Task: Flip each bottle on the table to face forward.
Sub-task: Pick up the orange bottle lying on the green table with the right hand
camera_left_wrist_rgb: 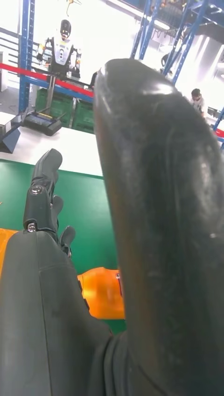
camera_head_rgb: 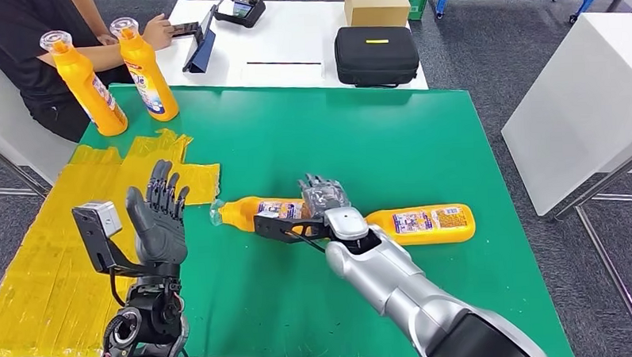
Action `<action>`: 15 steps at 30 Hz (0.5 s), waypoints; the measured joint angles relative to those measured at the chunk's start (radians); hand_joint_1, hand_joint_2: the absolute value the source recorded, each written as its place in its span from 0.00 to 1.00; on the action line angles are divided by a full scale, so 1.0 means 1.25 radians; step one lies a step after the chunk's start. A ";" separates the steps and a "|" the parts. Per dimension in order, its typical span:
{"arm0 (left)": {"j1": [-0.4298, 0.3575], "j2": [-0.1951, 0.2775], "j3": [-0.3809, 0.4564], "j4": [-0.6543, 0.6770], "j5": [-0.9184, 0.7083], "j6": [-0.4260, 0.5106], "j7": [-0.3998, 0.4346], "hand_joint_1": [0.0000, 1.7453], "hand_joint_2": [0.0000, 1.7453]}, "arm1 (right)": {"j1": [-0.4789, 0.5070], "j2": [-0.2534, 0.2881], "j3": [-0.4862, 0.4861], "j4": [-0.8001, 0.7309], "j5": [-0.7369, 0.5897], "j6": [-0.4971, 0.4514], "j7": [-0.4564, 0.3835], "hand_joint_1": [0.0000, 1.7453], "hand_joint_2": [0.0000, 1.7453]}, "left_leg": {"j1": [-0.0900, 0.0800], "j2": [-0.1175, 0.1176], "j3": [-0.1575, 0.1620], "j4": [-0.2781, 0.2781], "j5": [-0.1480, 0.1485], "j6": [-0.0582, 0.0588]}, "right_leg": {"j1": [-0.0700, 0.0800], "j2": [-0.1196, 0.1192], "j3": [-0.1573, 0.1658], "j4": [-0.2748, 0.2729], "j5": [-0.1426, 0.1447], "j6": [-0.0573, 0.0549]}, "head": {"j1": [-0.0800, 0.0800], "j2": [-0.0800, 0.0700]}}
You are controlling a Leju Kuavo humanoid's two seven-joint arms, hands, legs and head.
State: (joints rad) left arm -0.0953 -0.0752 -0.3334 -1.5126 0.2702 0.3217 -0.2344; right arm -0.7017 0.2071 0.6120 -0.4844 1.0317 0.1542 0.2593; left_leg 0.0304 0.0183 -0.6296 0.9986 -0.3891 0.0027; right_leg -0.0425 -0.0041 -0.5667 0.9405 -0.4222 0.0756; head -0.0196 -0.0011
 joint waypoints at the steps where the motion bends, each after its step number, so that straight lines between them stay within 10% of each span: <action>1: 0.000 -0.001 0.001 0.000 0.002 0.001 -0.002 0.00 0.00 | -0.001 0.004 0.000 0.007 -0.001 0.004 -0.003 0.00 1.00 | 0.000 0.000 0.000 0.000 0.000 0.000 | 0.000 0.000 0.000 0.000 0.000 0.000 | 0.000 0.000; 13: -0.004 -0.012 0.001 0.017 0.014 -0.004 -0.011 0.00 0.00 | -0.002 0.021 0.012 0.077 -0.005 0.155 -0.032 0.00 1.00 | 0.000 0.000 0.000 0.000 0.000 0.000 | 0.000 0.000 -0.001 0.000 0.000 0.000 | 0.000 0.000; 15: -0.009 -0.014 0.000 0.024 0.018 -0.004 -0.012 0.00 0.00 | -0.003 0.021 0.023 0.086 0.005 0.198 -0.020 0.25 1.00 | 0.000 0.000 0.000 0.000 0.000 0.000 | 0.000 0.000 -0.001 0.000 0.000 0.000 | 0.000 0.000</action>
State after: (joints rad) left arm -0.1062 -0.0933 -0.3328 -1.4825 0.2927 0.3171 -0.2494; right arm -0.7049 0.2333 0.6403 -0.3767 1.0379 0.4015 0.2345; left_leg 0.0304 0.0187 -0.6294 0.9986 -0.3891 0.0027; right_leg -0.0426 -0.0040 -0.5675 0.9404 -0.4222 0.0755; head -0.0196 -0.0011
